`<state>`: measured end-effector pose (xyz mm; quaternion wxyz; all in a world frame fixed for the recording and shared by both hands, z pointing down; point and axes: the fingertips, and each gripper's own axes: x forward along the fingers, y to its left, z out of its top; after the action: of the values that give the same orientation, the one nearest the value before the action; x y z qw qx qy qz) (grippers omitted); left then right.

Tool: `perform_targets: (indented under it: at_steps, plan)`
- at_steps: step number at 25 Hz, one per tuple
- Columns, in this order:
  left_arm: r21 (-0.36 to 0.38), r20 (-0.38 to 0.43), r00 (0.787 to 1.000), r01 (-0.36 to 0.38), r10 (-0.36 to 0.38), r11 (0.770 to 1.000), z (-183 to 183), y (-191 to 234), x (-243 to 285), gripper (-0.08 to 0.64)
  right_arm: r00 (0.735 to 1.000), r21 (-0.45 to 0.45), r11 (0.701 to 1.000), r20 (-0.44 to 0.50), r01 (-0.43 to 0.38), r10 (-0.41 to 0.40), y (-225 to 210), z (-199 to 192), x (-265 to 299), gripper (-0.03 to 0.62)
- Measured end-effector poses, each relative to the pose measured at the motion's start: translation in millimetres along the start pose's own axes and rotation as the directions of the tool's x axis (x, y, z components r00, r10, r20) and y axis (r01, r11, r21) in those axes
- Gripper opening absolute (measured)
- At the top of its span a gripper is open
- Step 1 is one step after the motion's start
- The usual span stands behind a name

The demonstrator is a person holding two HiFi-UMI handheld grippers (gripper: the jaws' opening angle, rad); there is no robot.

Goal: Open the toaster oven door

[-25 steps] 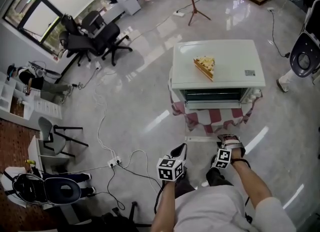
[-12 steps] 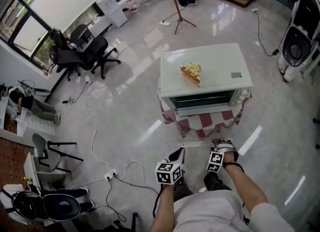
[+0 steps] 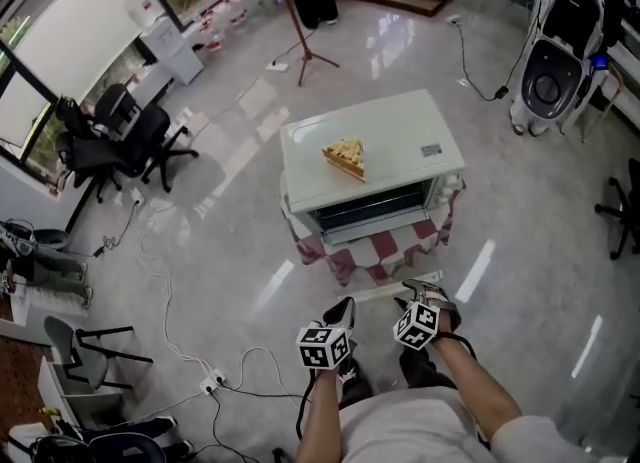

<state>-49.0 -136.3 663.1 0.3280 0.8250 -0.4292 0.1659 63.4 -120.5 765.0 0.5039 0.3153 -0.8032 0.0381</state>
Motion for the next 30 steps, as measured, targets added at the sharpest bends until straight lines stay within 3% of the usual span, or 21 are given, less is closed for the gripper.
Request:
perform_targets:
  at_steps: [4, 8, 11, 15, 21, 30]
  plan:
    - [0.024, 0.011, 0.999, 0.038, -0.039, 0.999, 12.1, 2.0, -6.8, 0.005, 0.997, 0.181, 0.983, 0.065, 0.034, -0.046, -12.2, 28.9, -26.4, 0.187]
    - [0.054, 0.02, 0.997, 0.069, -0.07, 0.996, 21.5, 6.1, -20.1, 0.005, 0.989, 0.334, 0.938, 0.084, 0.089, -0.124, -18.2, 46.6, -48.6, 0.187]
    - [0.079, 0.024, 0.996, 0.088, -0.09, 0.993, 26.5, 10.9, -29.2, 0.005, 0.979, 0.453, 0.884, 0.105, 0.111, -0.177, -20.0, 56.9, -61.5, 0.187]
    - [0.108, 0.038, 0.993, 0.111, -0.115, 0.988, 31.3, 17.0, -44.0, 0.005, 0.952, 0.61, 0.785, 0.166, 0.106, -0.257, -20.3, 70.3, -83.6, 0.187]
    - [0.133, 0.042, 0.987, 0.146, -0.153, 0.98, 26.7, 23.7, -67.9, 0.005, 0.922, 0.701, 0.702, 0.179, 0.125, -0.343, -0.3, 76.1, -111.0, 0.187]
    - [0.189, 0.057, 0.978, 0.187, -0.201, 0.964, 17.4, 24.7, -93.7, 0.005, 0.886, 0.759, 0.633, 0.179, 0.151, -0.427, 28.5, 77.8, -129.9, 0.184]
